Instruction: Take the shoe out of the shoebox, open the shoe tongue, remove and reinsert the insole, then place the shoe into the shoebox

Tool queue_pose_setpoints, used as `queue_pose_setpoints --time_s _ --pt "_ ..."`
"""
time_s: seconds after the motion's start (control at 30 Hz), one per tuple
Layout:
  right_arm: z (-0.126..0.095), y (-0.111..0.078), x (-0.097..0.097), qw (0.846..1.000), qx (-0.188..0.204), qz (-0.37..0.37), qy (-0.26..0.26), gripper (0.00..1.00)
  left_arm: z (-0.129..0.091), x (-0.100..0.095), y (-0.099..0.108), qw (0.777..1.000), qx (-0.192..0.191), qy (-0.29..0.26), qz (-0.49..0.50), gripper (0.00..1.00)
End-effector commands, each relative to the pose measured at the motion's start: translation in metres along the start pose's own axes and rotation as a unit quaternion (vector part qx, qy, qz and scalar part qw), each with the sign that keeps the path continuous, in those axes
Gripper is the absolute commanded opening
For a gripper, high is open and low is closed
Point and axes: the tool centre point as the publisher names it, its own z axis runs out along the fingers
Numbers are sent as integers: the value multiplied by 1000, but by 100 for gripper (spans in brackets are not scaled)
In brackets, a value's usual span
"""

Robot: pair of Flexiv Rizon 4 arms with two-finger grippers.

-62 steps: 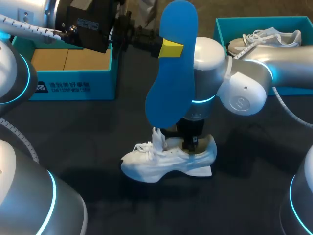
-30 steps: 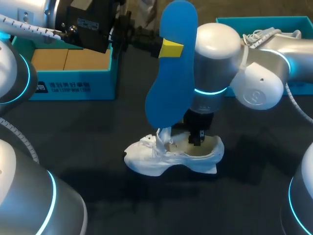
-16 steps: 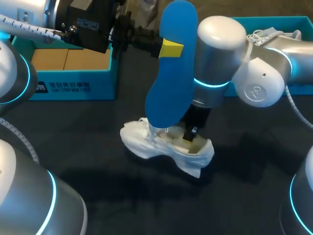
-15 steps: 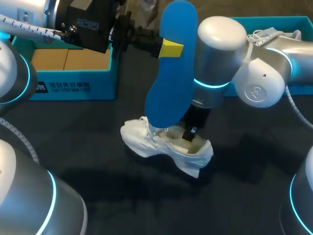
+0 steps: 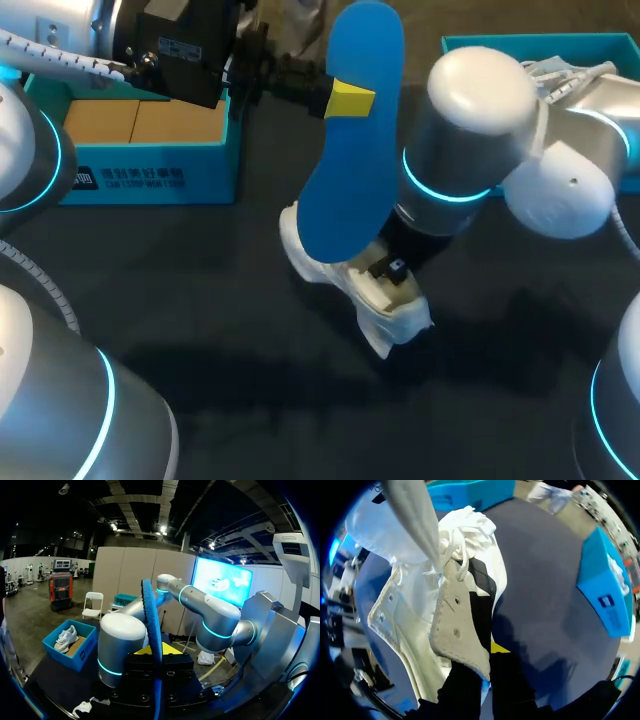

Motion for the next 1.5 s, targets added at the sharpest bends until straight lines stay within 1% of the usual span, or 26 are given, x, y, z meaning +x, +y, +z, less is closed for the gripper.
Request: queue_pose_setpoints --time_s 0.03,0.17,0.23,0.33,0.5,0.53,0.6,0.8,1.07,1.5 --pt "-4 -7 2 997 -30 67 -18 0 1 0 0 1000 -1 0 0 0" --pt "-4 -7 2 997 -30 67 -18 0 1 0 0 1000 -1 0 0 0" --pt "1 -7 4 991 -22 134 -14 0 1 0 0 1000 -1 0 0 0" --pt "1 -10 4 980 -16 199 -3 0 1 0 0 1000 -1 0 0 0" --pt "-1 -14 5 967 -1 253 0 0 1 0 0 1000 -1 0 0 0" --pt "1 -14 7 962 6 274 1 0 1 0 0 1000 -1 0 0 0" --pt "8 -13 10 959 10 283 -10 0 1 0 0 1000 -1 0 0 0" --pt "20 -14 18 956 13 294 -13 0 1 0 0 1000 -1 0 0 0" --pt "35 -16 31 961 16 274 -20 0 1 0 0 1000 -1 0 0 0" --pt "55 -18 34 961 25 274 -12 0 1 0 0 1000 -1 0 0 0"
